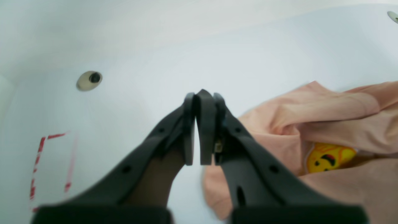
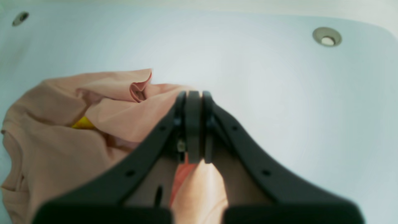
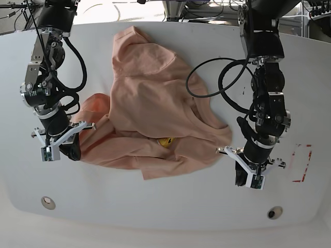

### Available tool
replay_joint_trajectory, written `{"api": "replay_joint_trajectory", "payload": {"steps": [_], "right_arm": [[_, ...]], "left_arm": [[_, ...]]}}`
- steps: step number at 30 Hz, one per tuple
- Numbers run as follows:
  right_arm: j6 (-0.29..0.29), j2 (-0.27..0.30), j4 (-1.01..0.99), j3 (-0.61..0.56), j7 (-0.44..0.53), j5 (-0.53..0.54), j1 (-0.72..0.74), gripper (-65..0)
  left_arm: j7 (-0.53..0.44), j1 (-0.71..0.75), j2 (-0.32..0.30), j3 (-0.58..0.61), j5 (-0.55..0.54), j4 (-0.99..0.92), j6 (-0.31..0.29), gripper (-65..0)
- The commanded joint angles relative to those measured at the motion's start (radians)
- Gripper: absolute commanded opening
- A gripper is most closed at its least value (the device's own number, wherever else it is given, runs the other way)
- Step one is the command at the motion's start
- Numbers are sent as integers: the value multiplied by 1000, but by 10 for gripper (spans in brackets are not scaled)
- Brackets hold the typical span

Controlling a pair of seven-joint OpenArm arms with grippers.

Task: Fold the T-shirt properly
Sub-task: 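Grasp the shirt with the left gripper and pull both grippers apart, then release the shirt with the left gripper and lift it away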

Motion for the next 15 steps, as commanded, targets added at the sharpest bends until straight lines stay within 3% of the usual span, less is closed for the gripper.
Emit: {"api": "replay_joint_trajectory", "payload": {"steps": [1, 11, 15], "right_arm": [[2, 28, 27, -5, 47, 7, 59, -647], [3, 28, -14, -64, 52, 3, 172, -649], [2, 23, -25, -62, 53, 3, 169, -649]], "left_arm": [[-28, -54, -8, -14, -2, 19, 14, -645], [76, -104, 0, -122, -20, 26, 14, -644], [106, -94, 2, -131, -24, 25, 14, -611]]}}
